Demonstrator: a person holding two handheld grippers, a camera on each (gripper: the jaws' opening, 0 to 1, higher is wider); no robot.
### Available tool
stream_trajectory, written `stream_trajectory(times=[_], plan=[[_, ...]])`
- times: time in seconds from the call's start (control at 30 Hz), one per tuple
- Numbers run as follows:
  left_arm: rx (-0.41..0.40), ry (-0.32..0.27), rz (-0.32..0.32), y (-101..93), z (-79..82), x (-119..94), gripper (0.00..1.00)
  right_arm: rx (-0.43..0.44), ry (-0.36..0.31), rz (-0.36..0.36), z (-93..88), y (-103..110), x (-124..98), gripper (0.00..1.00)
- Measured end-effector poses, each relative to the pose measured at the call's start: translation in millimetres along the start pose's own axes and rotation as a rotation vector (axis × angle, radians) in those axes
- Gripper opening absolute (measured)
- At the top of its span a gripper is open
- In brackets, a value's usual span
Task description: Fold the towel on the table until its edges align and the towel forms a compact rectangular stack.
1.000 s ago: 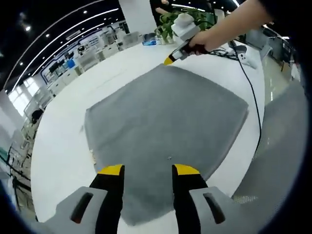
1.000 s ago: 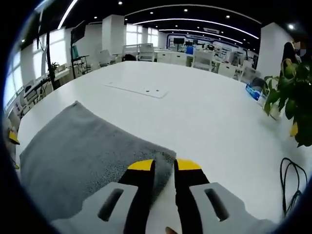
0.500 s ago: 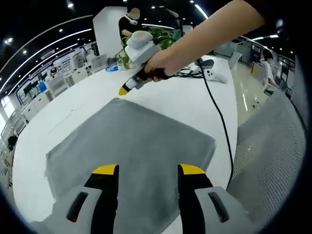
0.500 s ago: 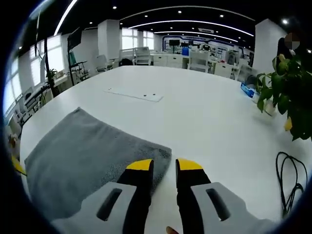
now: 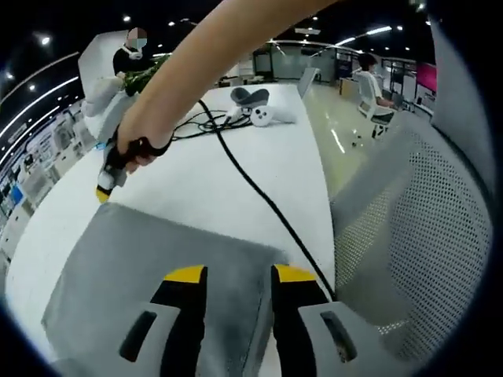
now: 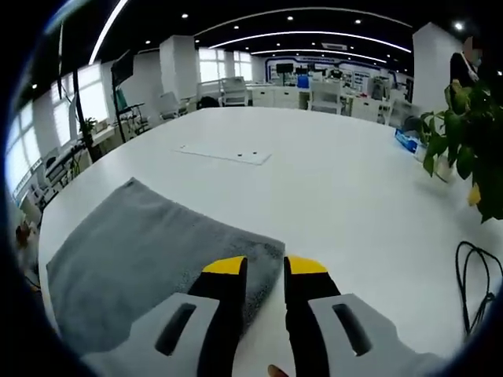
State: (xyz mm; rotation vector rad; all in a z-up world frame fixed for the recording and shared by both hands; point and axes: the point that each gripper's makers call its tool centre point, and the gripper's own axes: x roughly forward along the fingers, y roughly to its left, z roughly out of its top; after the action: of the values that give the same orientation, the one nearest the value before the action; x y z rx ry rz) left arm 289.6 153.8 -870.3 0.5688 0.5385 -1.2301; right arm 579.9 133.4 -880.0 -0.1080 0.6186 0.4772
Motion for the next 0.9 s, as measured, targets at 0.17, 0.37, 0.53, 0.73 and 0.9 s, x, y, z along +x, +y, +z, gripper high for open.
stream_trajectory(times=[0.17,0.37,0.53,0.73,0.9], plan=[[0.054,-0.015,-0.038,-8.7,-3.5,16,0.23,0.026,0.007,-0.01,-2.8,-5,6,0.18],[0.04,-0.037,-0.091,-23.1,-1.1,21,0.19,0.032,0.022,-0.004,-6.4,-8,11,0.19],[0.027,-0.027,-0.102,-26.7,-7.2,27,0.18,0.054,0.022,-0.014,-8.3,-14,17,0.19],[0.017,-0.022,-0.084,-22.8,-6.3,27,0.18,0.051,0.046,-0.015,-12.1,-15,25,0.18],[-0.011,-0.048,-0.093,-24.1,-2.9,31,0.17,0.068,0.033,-0.026,-8.8,-19,30,0.17]])
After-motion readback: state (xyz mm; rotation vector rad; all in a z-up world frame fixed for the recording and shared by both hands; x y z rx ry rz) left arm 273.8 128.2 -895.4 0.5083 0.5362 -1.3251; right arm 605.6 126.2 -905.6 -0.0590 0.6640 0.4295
